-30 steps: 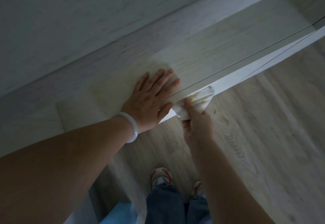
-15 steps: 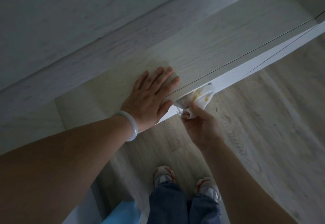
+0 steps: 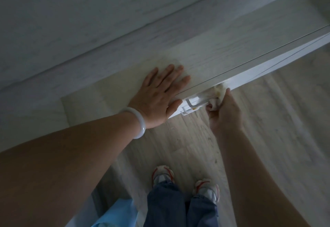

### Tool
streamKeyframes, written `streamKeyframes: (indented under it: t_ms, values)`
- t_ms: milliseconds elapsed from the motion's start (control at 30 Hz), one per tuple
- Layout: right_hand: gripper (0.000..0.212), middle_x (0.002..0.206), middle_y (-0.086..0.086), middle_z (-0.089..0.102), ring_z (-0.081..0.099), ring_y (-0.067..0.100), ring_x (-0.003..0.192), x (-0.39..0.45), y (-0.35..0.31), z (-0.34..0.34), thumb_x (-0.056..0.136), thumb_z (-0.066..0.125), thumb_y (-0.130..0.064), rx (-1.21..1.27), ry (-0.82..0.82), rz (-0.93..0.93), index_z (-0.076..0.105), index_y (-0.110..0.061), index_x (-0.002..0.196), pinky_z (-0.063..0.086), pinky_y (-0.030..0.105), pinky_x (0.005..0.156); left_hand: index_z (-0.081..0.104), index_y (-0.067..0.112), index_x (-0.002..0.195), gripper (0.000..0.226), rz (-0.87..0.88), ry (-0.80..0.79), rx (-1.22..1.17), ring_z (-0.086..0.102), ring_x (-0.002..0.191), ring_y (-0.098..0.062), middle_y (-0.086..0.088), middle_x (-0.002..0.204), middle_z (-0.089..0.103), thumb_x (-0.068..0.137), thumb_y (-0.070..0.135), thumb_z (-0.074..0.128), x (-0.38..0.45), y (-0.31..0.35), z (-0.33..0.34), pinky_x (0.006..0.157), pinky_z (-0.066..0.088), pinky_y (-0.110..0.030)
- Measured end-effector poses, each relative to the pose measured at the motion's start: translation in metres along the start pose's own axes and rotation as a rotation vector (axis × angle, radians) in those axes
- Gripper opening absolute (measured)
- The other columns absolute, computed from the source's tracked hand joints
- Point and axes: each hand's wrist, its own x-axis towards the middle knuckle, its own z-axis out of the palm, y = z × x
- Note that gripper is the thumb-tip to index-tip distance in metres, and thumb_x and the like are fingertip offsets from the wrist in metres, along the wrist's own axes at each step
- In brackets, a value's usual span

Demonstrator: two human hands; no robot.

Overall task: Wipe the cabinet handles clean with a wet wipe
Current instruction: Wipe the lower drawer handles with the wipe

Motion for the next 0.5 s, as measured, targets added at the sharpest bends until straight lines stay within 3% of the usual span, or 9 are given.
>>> streamKeyframes:
  t_ms: [100,267,400,500]
  values:
    - [0.024,0.064,-0.005,0.065,0.060,0.008,0.061,-0.014,0.022,0.003,0.101,0.050,-0.019,0.039,0.002,-0.098,0.064,-0.011,0.084,0.049,0.021,0.053,0.020,0.024,0.156,0.062,-0.007,-0.003,0.012,0.014,0.151,-0.025,-0.003,0.164,0.014,0.097,0.046,0.026,0.001,0.002,-0.001,0.119,0.017,-0.050]
    - [0.023,0.073,0.002,0.067,0.061,0.014,0.073,-0.026,0.040,-0.008,0.094,0.061,-0.015,-0.184,-0.087,-0.145,0.072,-0.013,0.073,0.053,0.025,0.068,0.020,0.026,0.155,0.063,-0.012,-0.003,0.029,0.015,0.150,-0.024,-0.002,0.164,0.014,0.097,0.046,0.028,0.000,0.002,-0.001,0.119,0.017,-0.050]
    - [0.009,0.065,0.001,0.065,0.060,0.011,0.059,0.003,-0.006,-0.006,0.091,0.064,-0.010,-0.138,0.022,-0.212,0.065,-0.012,0.082,0.050,0.022,0.057,0.021,0.025,0.155,0.061,-0.002,0.006,0.028,0.016,0.150,-0.025,-0.003,0.164,0.015,0.098,0.046,0.028,0.000,0.002,-0.002,0.119,0.017,-0.050]
    - [0.008,0.067,0.004,0.059,0.051,0.011,0.054,0.007,-0.005,-0.002,0.092,0.063,-0.013,-0.299,0.054,-0.275,0.065,-0.009,0.085,0.042,0.025,0.051,0.021,0.025,0.155,0.061,-0.001,0.002,0.033,0.016,0.150,-0.025,-0.004,0.164,0.014,0.098,0.046,0.027,0.000,0.003,-0.002,0.119,0.017,-0.050]
